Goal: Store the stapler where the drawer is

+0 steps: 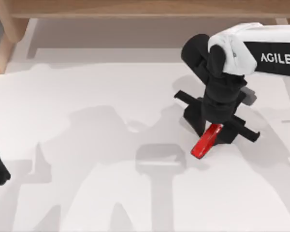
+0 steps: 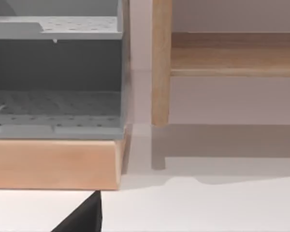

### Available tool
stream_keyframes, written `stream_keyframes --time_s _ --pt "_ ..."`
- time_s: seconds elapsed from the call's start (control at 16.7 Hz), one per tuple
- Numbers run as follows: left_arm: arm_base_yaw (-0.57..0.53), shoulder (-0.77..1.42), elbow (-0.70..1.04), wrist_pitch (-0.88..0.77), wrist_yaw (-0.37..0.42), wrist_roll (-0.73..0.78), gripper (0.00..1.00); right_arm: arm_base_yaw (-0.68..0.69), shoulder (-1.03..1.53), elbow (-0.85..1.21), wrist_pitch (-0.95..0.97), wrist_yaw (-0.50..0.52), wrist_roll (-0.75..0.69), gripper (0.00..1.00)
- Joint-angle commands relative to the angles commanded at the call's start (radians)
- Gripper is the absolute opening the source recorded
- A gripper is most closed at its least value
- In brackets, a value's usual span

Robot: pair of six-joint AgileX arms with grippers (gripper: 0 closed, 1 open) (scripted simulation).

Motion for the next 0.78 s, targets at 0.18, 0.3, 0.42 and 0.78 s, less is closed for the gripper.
stream_keyframes --time_s 0.18,0.3,0.42,0.78 --pt "0.0 0.0 0.0 0.0 0.0 0.0 1.0 -0.002 -0.008 0.012 -0.016 0.0 0.001 0.0" --pt "0.0 0.0 0.0 0.0 0.0 0.0 1.0 -0.002 -0.019 0.028 -0.047 0.0 0.001 0.0" --pt "0.0 0.0 0.0 0.0 0.0 0.0 1.0 -0.003 -0.029 0.045 -0.076 0.0 0.001 0.0" --pt "0.0 0.0 0.0 0.0 0.0 0.0 1.0 -0.002 -0.036 0.059 -0.098 -0.001 0.001 0.0"
